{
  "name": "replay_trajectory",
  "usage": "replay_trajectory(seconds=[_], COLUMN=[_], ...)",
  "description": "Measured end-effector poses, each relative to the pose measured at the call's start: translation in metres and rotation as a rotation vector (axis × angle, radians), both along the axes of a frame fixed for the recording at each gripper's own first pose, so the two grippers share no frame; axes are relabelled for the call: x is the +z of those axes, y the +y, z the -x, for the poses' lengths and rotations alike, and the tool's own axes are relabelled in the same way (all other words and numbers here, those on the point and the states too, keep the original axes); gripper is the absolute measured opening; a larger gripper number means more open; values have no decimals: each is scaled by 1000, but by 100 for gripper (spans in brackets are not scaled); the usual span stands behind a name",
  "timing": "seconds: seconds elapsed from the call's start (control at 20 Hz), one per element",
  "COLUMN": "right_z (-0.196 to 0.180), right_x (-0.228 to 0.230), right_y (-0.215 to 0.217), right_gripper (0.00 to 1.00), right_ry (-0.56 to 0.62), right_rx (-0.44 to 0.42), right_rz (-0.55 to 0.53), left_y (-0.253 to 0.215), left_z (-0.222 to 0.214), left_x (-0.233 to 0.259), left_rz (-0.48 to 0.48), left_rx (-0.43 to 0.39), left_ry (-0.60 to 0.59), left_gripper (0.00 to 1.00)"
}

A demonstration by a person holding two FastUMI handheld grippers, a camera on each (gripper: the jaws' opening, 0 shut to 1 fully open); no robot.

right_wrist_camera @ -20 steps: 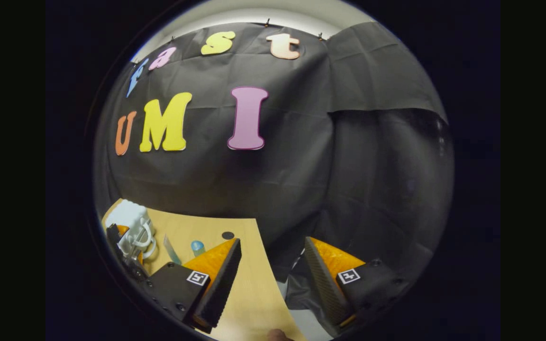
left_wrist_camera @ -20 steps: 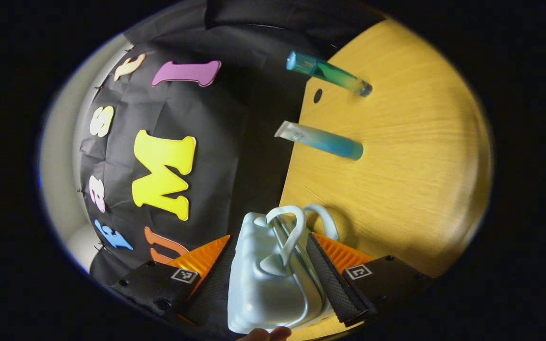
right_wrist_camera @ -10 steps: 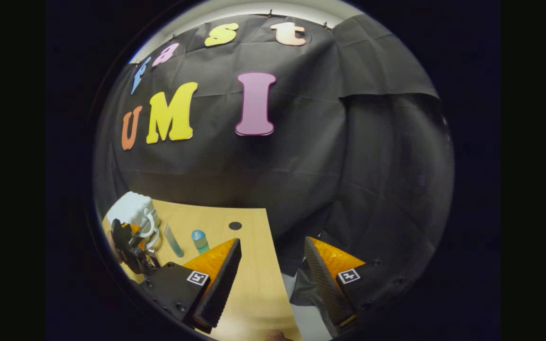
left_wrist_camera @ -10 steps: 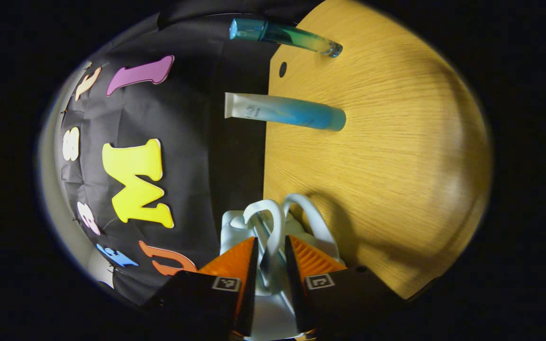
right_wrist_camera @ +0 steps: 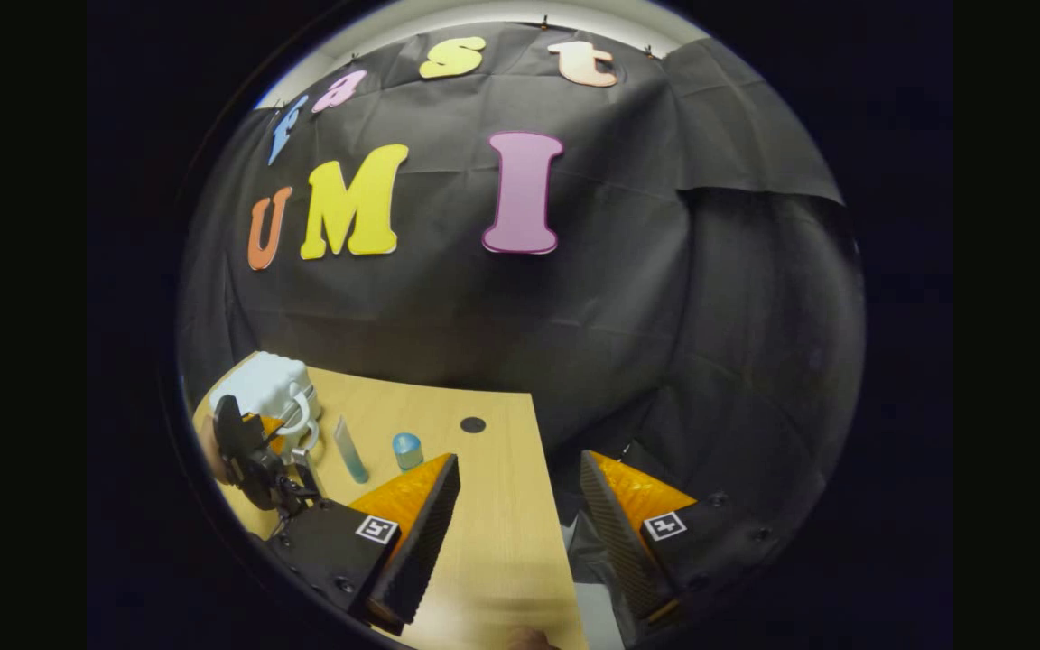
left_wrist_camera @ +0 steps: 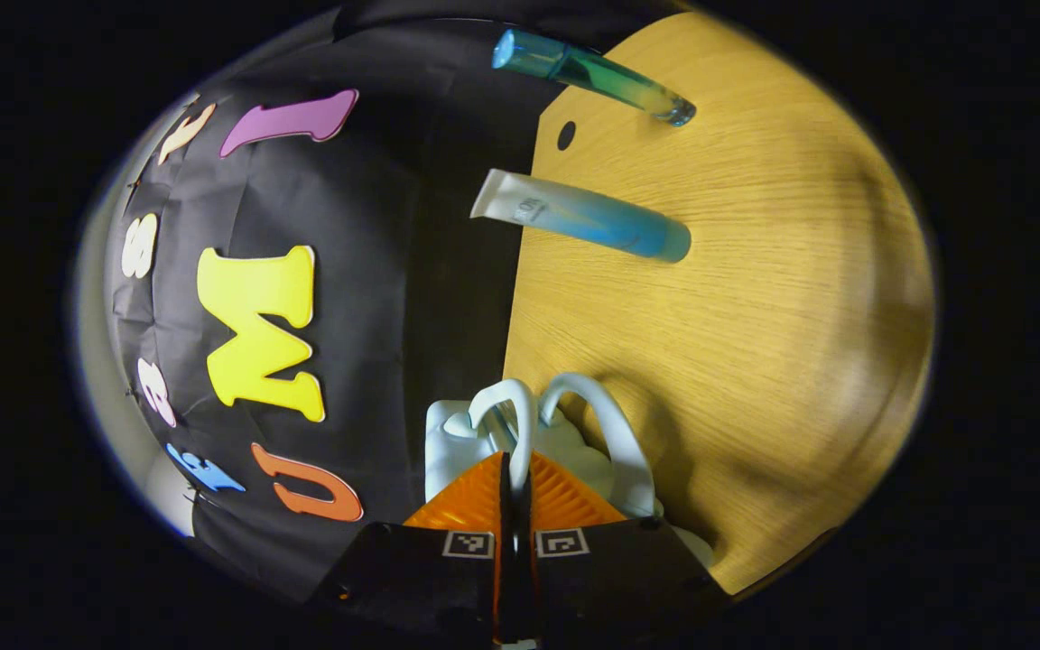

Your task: First open the suitcase, pack the skin care products into it, and then close the suitcase.

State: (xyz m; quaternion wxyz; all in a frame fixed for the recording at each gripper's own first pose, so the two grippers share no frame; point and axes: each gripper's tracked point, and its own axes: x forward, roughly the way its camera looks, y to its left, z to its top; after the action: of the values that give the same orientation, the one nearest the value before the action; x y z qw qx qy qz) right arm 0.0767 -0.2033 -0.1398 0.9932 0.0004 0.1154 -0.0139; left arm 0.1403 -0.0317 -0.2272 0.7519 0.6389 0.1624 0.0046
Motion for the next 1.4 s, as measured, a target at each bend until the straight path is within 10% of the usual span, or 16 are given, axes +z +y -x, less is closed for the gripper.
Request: replay_trajectory(seconds=[0.6,1.4], right_z=[20,39], right_x=[65,104], right_y=[106,264], right_gripper=[80,80], right_ry=[-80,-74], right_rx=[-63,-158], right_rz=[-12,-28], left_y=[77,345], left_z=[28,40], left_x=[135,155], left_rz=[428,469], left_rx=[-13,-4], left_ry=[-157,-293], left_gripper=[3,3])
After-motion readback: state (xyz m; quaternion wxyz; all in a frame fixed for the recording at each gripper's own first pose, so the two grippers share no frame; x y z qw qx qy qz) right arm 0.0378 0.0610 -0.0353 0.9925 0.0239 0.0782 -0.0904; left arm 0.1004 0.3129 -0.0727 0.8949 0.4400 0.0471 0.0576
